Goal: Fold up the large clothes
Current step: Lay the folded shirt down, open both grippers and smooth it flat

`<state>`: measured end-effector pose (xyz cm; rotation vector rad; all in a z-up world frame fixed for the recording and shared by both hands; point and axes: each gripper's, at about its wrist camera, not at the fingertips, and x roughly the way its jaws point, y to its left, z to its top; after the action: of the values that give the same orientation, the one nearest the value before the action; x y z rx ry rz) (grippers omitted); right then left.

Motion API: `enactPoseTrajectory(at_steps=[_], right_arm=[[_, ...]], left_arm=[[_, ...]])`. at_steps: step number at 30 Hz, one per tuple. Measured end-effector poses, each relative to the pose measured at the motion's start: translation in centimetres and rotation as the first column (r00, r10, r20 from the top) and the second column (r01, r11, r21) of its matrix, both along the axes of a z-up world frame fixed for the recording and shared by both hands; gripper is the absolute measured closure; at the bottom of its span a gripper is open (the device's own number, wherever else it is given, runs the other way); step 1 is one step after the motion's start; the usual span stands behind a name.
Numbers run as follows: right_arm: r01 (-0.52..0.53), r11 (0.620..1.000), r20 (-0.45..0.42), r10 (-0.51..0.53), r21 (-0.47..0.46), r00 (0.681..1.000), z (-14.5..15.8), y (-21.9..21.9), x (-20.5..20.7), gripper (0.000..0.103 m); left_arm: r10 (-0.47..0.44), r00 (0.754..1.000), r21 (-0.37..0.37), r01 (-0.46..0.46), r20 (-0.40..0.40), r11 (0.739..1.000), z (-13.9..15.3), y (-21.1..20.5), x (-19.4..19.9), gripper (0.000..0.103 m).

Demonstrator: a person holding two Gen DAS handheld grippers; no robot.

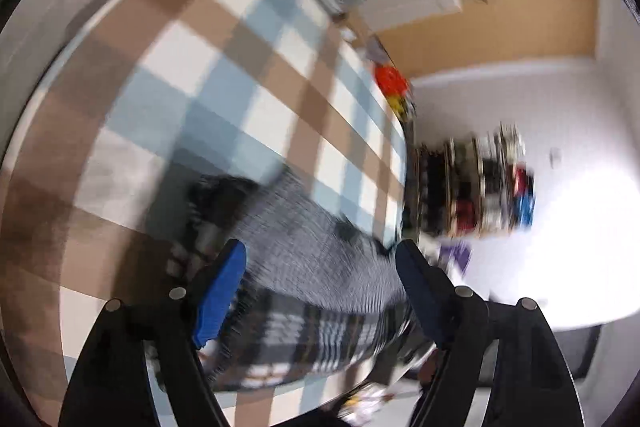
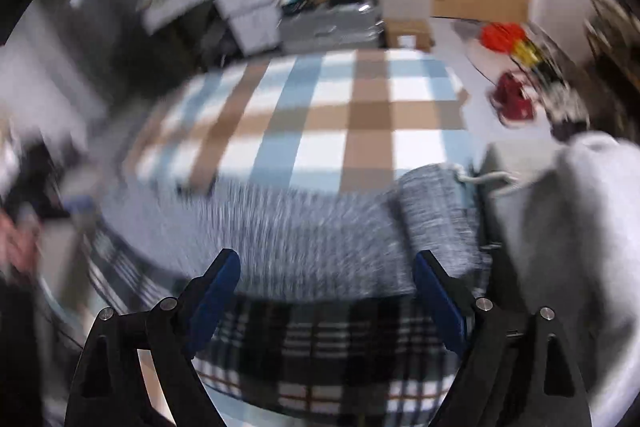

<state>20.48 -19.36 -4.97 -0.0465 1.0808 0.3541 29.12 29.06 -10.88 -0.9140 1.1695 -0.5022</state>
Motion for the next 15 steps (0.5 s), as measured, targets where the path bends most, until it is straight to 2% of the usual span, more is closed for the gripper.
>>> enactPoseTrajectory(at_steps=[3,5,6,7,8,9,10,12,13,15], right_arm=[[-0.056,0.994,-0.050,0.051,-0.093,0.997,-3.4,1.7,1.0,0.014],[-0.077,0.985,-0.051,0.070,-0.155,0.996,-5.4,1.6,1.7,0.014],[-0.082,0.982,-0.054,0.073,-0.173,0.996,-6.2,1.1,2.0,0.014],[-0.079,0.984,-0.063,0.069,-0.162,0.996,-6.8,0.5,2.4,0.014],[-0.057,0.993,-0.065,0.050,-0.108,0.997,-7.0,-0.4,2.8,0.014],[-0.041,0.996,-0.061,0.036,-0.083,0.998,-6.9,-0.9,2.9,0.015],[-0.025,0.998,-0.069,0.021,-0.060,0.997,-6.9,-1.4,3.2,0.016],[-0.017,0.998,-0.077,0.011,-0.069,0.997,-7.2,-1.8,3.4,0.016],[-0.010,0.996,-0.079,0.003,-0.086,0.997,-7.3,-1.9,3.4,0.016],[-0.002,0.995,-0.083,-0.006,-0.097,0.997,-7.6,-2.0,3.6,0.015]], left_arm=[[-0.137,0.989,0.070,0.133,0.050,0.989,0.9,-4.8,-0.5,0.030],[-0.248,0.968,0.144,0.240,0.040,0.960,0.2,-8.6,-0.2,0.030],[-0.288,0.957,0.203,0.276,0.029,0.939,-0.5,-10.2,0.2,0.030],[-0.305,0.952,0.263,0.291,0.015,0.920,-1.2,-11.2,0.6,0.030],[-0.307,0.952,0.336,0.289,-0.001,0.896,-2.3,-11.9,1.2,0.030],[-0.293,0.956,0.375,0.277,-0.015,0.885,-3.6,-12.0,1.7,0.030],[-0.269,0.963,0.356,0.263,-0.035,0.897,-4.8,-11.6,2.1,0.030],[-0.194,0.980,0.260,0.200,-0.046,0.945,-6.6,-10.3,2.5,0.030],[-0.186,0.982,0.241,0.190,-0.037,0.952,-6.8,-9.9,2.5,0.030],[-0.208,0.978,0.248,0.204,-0.011,0.947,-7.1,-9.6,2.3,0.030]])
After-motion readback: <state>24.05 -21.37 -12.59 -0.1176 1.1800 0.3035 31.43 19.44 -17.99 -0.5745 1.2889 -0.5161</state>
